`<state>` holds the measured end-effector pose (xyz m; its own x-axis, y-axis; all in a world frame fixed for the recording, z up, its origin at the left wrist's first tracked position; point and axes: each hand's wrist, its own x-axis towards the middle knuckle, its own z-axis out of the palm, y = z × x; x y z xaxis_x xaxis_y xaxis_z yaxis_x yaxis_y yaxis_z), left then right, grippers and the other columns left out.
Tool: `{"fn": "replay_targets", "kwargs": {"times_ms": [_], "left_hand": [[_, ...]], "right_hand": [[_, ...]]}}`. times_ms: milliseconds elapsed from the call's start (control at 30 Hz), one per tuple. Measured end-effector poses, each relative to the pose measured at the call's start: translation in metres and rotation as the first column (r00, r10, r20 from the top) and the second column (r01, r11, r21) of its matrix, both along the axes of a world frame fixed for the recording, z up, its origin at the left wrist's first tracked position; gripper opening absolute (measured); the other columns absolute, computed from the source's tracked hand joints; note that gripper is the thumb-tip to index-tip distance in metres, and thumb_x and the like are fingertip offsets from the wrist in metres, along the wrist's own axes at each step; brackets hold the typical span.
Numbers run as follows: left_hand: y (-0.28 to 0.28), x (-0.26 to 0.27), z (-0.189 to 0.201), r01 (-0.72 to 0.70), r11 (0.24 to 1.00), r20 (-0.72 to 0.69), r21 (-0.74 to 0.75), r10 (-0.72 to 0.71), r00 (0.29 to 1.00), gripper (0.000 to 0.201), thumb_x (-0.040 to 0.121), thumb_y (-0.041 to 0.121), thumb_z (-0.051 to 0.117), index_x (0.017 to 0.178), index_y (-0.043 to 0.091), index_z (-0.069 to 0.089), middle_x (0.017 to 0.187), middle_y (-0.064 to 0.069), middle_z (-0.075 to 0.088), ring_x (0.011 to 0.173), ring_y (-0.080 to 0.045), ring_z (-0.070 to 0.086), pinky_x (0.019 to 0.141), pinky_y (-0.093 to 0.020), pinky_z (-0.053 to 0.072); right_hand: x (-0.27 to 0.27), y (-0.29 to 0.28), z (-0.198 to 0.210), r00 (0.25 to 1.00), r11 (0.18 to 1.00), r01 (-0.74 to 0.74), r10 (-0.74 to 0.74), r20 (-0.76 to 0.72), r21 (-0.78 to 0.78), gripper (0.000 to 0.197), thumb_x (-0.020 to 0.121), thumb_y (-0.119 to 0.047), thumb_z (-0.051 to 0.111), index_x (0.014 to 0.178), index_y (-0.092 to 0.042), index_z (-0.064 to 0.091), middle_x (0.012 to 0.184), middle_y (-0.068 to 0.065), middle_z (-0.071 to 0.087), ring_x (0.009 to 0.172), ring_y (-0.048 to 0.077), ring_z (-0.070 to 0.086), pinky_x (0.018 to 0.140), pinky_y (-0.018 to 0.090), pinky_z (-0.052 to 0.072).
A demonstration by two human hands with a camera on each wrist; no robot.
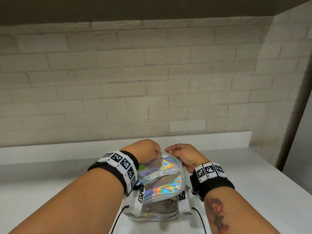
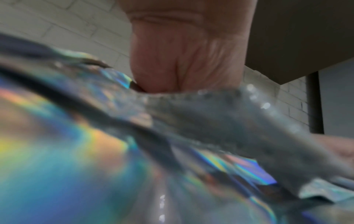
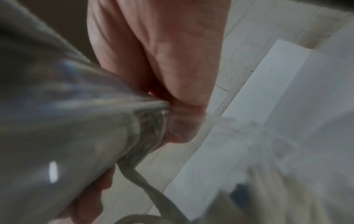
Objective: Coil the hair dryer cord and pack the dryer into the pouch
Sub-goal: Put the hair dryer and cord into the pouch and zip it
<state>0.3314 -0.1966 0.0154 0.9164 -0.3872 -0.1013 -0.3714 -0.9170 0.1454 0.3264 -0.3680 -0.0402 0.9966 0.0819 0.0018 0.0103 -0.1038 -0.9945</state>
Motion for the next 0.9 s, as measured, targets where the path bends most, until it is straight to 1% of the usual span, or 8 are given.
{"fn": "replay_targets", "kwargs": {"times_ms": [67,200,333,500,667,733,800,900], "left_hand": [[-0.001,0.001,-0.001,-0.006,1.0,0.01,0.015,0.006,1.0,0.029,0.093,0.035,0.052,0.11,0.017,0.067,0.111,-0.006,0.067,0.102,-0.024,0.06,0.084,-0.031,0.044],[0.001,0.006,-0.001,-0.045,0.999,0.046,0.029,0.043,0.998,0.03,0.094,0.035,0.049,0.111,0.016,0.066,0.115,-0.008,0.066,0.105,-0.026,0.059,0.085,-0.031,0.043],[0.017,0.011,0.001,-0.125,0.992,0.094,0.017,0.123,0.988,0.034,0.097,0.031,0.045,0.116,0.011,0.065,0.12,-0.013,0.064,0.111,-0.029,0.057,0.09,-0.029,0.042],[0.028,0.017,0.003,-0.205,0.976,0.091,0.076,0.198,0.976,0.038,0.097,0.028,0.042,0.121,0.008,0.063,0.125,-0.015,0.063,0.114,-0.031,0.057,0.096,-0.033,0.042],[0.029,0.014,0.0,-0.168,0.969,0.116,0.181,0.149,0.982,0.036,0.095,0.027,0.042,0.116,0.009,0.066,0.119,-0.012,0.066,0.109,-0.03,0.06,0.095,-0.035,0.047],[0.026,0.01,0.002,-0.155,0.972,0.115,0.178,0.136,0.984,0.036,0.091,0.03,0.048,0.119,0.012,0.061,0.122,-0.01,0.063,0.106,-0.029,0.06,0.093,-0.037,0.048],[0.017,-0.001,0.009,-0.096,0.991,0.088,0.095,0.087,0.992,0.053,0.083,0.038,0.056,0.132,0.021,0.046,0.132,-0.007,0.052,0.097,-0.028,0.06,0.09,-0.039,0.049],[-0.005,-0.031,0.021,0.049,0.997,0.001,0.064,-0.049,0.999,0.069,0.074,0.056,0.059,0.135,0.032,0.037,0.135,0.002,0.047,0.097,-0.022,0.057,0.091,-0.041,0.049]], "right_hand": [[0.0,0.001,0.002,0.996,0.996,0.058,-0.054,0.067,-0.069,0.018,0.084,0.0,0.061,0.078,-0.013,0.072,0.077,0.005,0.069,0.066,0.016,0.061,0.057,0.023,0.051],[-0.002,0.003,0.006,0.95,0.941,0.239,-0.174,0.259,-0.242,0.019,0.085,-0.004,0.059,0.076,-0.015,0.072,0.076,-0.001,0.068,0.072,0.013,0.062,0.068,0.022,0.05],[-0.02,-0.007,0.002,0.901,0.934,0.317,-0.241,0.361,-0.167,0.02,0.086,-0.003,0.059,0.079,-0.017,0.072,0.079,-0.005,0.067,0.076,0.006,0.06,0.068,0.013,0.043],[-0.049,-0.005,-0.007,0.869,0.939,0.296,-0.188,0.457,-0.177,0.033,0.082,0.0,0.062,0.071,-0.031,0.069,0.081,-0.008,0.065,0.072,-0.004,0.058,0.069,0.005,0.04],[-0.071,0.002,-0.012,0.885,0.932,0.18,-0.014,0.466,-0.315,0.042,0.079,0.002,0.063,0.067,-0.038,0.065,0.076,-0.01,0.063,0.071,-0.003,0.057,0.068,0.009,0.041],[-0.071,0.001,-0.014,0.906,0.933,0.192,-0.048,0.421,-0.306,0.034,0.081,0.0,0.063,0.076,-0.033,0.069,0.081,-0.01,0.063,0.073,-0.003,0.058,0.072,0.012,0.042],[-0.067,0.001,-0.014,0.915,0.904,0.22,-0.06,0.399,-0.368,0.022,0.085,-0.006,0.062,0.096,-0.023,0.072,0.089,-0.006,0.06,0.081,0.007,0.058,0.076,0.013,0.04],[-0.063,0.004,-0.013,0.908,0.765,0.253,0.024,0.419,-0.593,0.02,0.091,-0.015,0.057,0.105,-0.016,0.072,0.091,-0.001,0.054,0.082,0.014,0.053,0.069,0.017,0.035]]}}
